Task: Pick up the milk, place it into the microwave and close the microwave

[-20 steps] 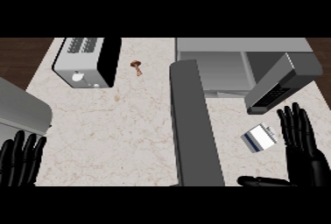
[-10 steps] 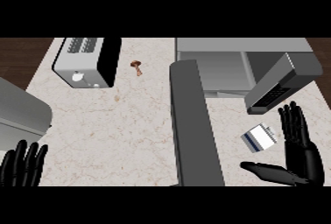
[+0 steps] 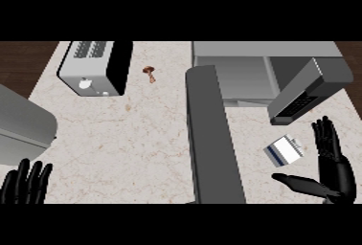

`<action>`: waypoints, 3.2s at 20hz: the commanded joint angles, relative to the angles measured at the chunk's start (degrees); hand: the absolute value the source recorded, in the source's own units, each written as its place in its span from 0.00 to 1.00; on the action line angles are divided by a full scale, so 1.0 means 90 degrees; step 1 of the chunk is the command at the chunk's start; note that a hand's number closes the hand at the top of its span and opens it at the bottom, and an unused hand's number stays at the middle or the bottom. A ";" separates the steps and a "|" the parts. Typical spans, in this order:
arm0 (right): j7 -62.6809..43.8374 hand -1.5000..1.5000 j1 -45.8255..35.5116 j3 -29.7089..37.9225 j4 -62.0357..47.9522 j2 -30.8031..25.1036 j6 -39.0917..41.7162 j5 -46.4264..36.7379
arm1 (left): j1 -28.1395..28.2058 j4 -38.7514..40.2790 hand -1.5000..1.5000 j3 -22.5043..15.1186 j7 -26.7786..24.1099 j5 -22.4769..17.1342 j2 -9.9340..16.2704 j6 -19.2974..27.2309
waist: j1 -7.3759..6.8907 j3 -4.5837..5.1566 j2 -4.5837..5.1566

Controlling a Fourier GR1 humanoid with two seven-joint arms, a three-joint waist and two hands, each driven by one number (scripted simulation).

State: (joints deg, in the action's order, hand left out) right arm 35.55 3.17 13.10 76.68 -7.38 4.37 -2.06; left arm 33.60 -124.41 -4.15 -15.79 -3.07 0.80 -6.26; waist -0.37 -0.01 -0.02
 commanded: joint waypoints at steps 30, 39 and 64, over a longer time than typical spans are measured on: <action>0.2871 0.00 -0.2651 0.0470 -0.6718 -0.1244 0.1031 -0.0530 | 0.0240 -0.0128 0.00 0.0152 -0.0169 -0.0172 -0.0013 -0.0224 | -0.0130 -0.0020 0.0041; 0.3217 0.00 -0.2804 0.0598 -0.6925 -0.1115 0.0791 -0.0428 | 0.0203 -0.0014 0.00 0.0180 -0.0118 -0.0100 -0.0063 -0.0214 | -0.0096 -0.0018 0.0035; 0.2521 1.00 -0.3201 0.0585 -0.6213 -0.0658 0.2478 0.0491 | 0.0513 -0.0193 0.00 0.0729 -0.0277 -0.0707 0.0187 -0.0610 | -0.0113 -0.0010 0.0011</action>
State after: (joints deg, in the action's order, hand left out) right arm 54.42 -24.68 19.00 20.64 -12.30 17.17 1.88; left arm 35.72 -124.42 0.93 -17.41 -7.44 1.52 -9.94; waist -0.99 -0.10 0.12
